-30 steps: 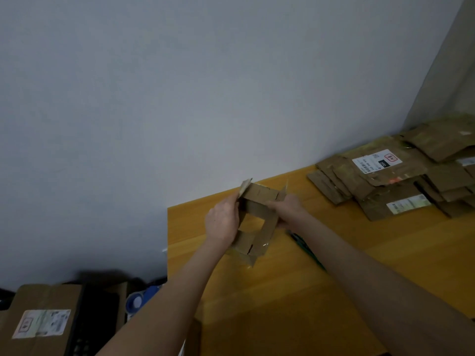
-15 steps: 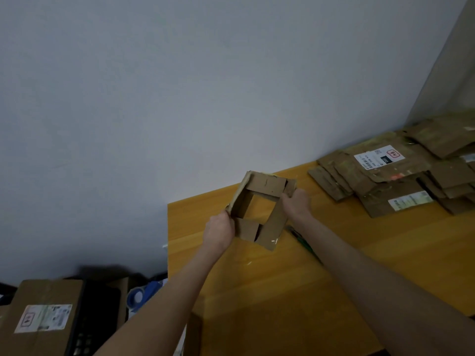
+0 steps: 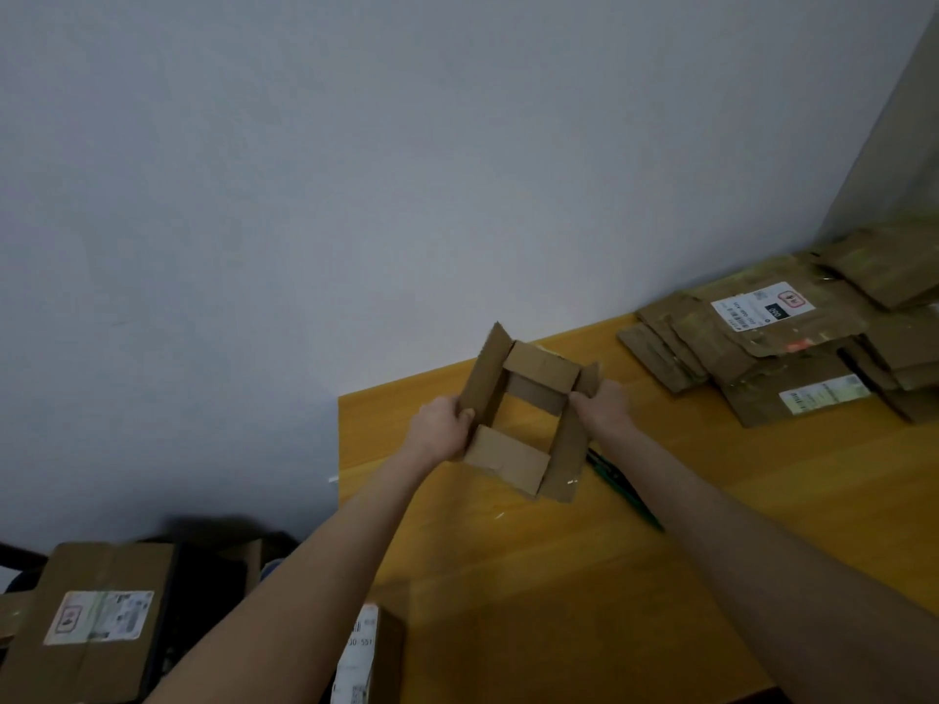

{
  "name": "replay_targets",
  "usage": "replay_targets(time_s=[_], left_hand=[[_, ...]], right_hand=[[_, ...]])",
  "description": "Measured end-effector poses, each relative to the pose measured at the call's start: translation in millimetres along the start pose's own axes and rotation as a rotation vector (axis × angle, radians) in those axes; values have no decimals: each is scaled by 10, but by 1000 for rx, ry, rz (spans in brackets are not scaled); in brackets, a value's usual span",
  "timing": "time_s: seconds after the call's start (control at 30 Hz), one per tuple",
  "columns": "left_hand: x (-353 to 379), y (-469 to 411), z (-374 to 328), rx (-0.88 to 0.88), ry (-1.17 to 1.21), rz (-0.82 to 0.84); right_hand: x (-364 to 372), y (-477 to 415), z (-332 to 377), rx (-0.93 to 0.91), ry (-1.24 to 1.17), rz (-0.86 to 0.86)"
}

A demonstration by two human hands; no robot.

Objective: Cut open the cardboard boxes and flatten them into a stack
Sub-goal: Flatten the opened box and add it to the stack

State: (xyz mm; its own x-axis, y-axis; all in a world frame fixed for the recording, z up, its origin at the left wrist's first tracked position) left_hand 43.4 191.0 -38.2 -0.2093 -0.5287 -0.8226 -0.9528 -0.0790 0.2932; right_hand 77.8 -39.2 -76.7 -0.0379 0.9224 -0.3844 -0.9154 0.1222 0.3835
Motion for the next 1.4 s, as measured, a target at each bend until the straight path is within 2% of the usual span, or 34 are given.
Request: replay_targets(time_s=[0.17, 0.23, 0.3, 0.4, 0.47, 0.5, 0.6, 0.67, 0.73, 0.8, 0.87, 0.93, 1.0, 1.1, 1.2, 1.27, 1.4], left_hand=[[237, 98, 469, -265, 731, -19], [355, 138, 493, -278, 884, 28], [378, 137, 444, -224, 805, 65], [189, 91, 239, -25, 392, 4], [100, 110, -3, 153, 107, -4], [61, 131, -109, 221, 26, -7], [-138, 150, -278, 316, -56, -60], [-306, 141, -302, 328, -91, -107], [-464, 129, -249, 300, -95, -152], [-588, 117, -164, 264, -87, -208], [-696, 138, -32, 198, 69, -315], [-698, 193, 214, 57, 452, -408], [-451, 206, 397, -97, 721, -338], [-148, 195, 346, -126, 676, -185], [-145, 132, 313, -90, 616, -223], [-130, 94, 321, -72, 658, -180], [13, 91, 444, -98, 1069, 102]], right_hand=[[202, 78, -198, 147, -261, 230], [198, 61, -330, 164, -218, 195], [97, 22, -359, 113, 3, 66], [-19, 61, -84, -98, 551, -107], [27, 75, 93, -223, 844, -111], [46, 67, 140, -246, 880, -78], [87, 58, 214, -250, 577, 91], [141, 149, 345, -317, 515, 166], [84, 201, 530, -419, 456, 113], [-24, 241, 655, -445, 259, 71], [-91, 257, 698, -435, 136, 60], [-174, 265, 665, -402, 57, 6], [-258, 274, 584, -359, -24, -52], [-264, 316, 526, -356, -137, -11], [-224, 355, 457, -336, -167, 59], [-223, 330, 335, -259, -265, 104], [-314, 247, 24, -75, -623, 168]])
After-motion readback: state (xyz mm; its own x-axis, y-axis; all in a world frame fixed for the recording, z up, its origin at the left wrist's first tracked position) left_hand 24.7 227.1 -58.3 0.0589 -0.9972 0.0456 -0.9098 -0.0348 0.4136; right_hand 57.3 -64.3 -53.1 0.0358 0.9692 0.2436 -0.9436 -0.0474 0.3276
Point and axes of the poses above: each hand's wrist, its own y-axis away from the middle knuckle, its own x-axis out of the palm, z = x × y, the point moved 10 cm from there along -y, towards the middle knuckle, and after that the axes turned 4 degrees about z, right-handed, at the moved point
